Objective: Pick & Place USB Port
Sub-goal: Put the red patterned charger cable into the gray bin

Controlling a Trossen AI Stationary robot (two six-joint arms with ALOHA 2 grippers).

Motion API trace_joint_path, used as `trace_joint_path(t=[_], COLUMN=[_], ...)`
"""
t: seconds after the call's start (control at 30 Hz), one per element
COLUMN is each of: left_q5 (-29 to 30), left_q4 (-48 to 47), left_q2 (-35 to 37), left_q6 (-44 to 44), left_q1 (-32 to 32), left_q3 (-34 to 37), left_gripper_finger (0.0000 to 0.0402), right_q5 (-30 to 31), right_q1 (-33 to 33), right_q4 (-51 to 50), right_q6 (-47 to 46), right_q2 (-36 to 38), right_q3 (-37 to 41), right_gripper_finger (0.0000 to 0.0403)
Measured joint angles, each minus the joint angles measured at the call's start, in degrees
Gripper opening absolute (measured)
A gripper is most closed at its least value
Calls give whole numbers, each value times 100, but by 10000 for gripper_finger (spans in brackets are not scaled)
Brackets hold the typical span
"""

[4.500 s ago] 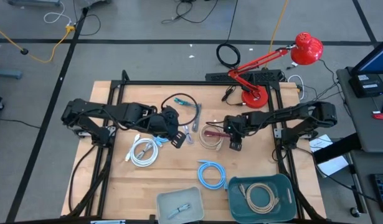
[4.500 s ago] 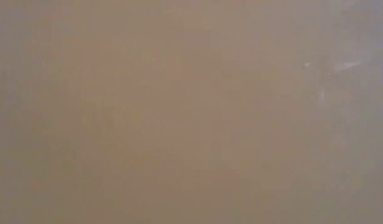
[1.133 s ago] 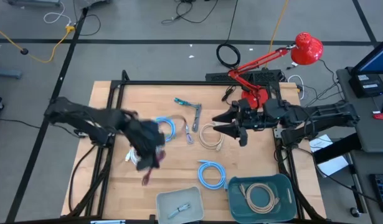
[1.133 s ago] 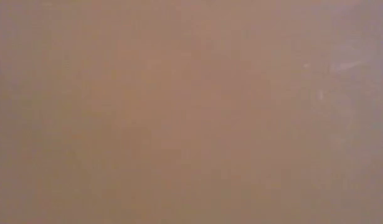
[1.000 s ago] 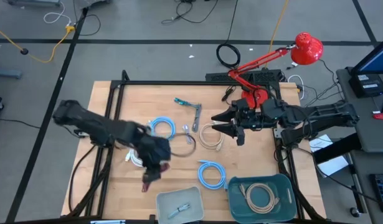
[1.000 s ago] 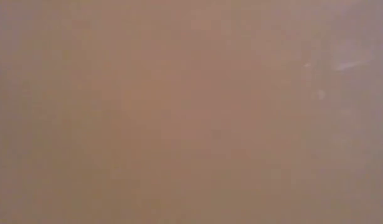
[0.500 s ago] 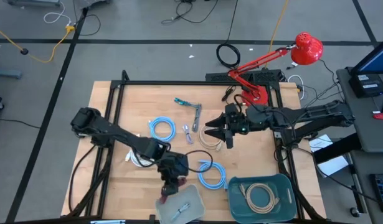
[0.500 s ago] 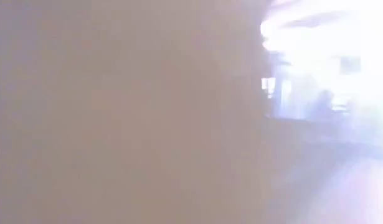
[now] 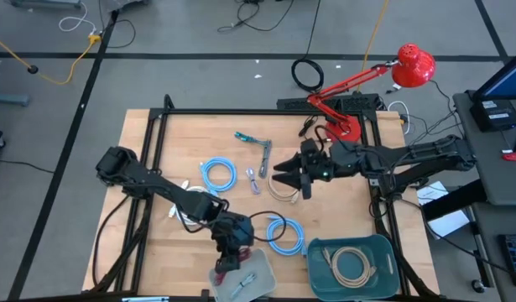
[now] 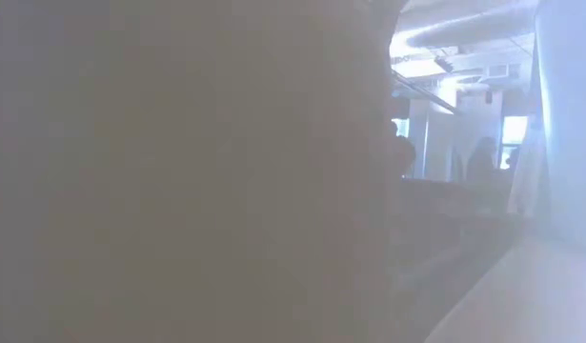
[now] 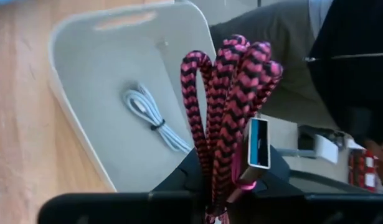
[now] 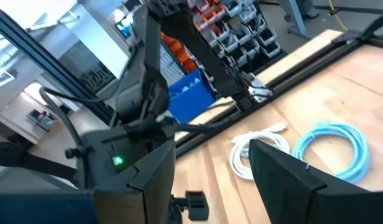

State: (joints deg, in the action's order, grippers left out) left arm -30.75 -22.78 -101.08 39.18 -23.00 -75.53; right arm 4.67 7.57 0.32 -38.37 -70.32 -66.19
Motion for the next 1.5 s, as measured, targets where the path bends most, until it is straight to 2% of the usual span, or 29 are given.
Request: trace_joint_path(t=[0.1,0.23,0.63,0.73,0.9,1.0,1.2,1.33,1.5], left_q5=[-229,-242,21,-70,-945,-1341,-1321,-1447,-1374], left_q4=[-2,-4,232,322,664,965,946,655,201], left_q2=[0,0,0,-56,-427,-610,-656,-658,-760], left_q6=[65,79,-49,-57,-58,-111,-322,-670,-933], left_q1=[3,-10,-10,62,178,233,402,487,573], left_q3=[0,0,0,-1,0,0,-2,-2,2], left_gripper_finger=[62,84,91,88,46,37,61,35,35], right_q5=[-2,-2,-17,-22,-31,-39,-30,-26,-16], right_q1=[2,2,2,2,39,47,109,118,99], right_q4=[100,171,160,160,145,105,53,64,65], right_q6=[-31,-63,-14,-4,2,2,1,2,23], right_q2=[0,0,0,0,0,0,0,0,0], right_q3=[0,0,0,0,0,0,0,0,0], right_gripper_finger=[196,196,196,196,196,196,196,196,196])
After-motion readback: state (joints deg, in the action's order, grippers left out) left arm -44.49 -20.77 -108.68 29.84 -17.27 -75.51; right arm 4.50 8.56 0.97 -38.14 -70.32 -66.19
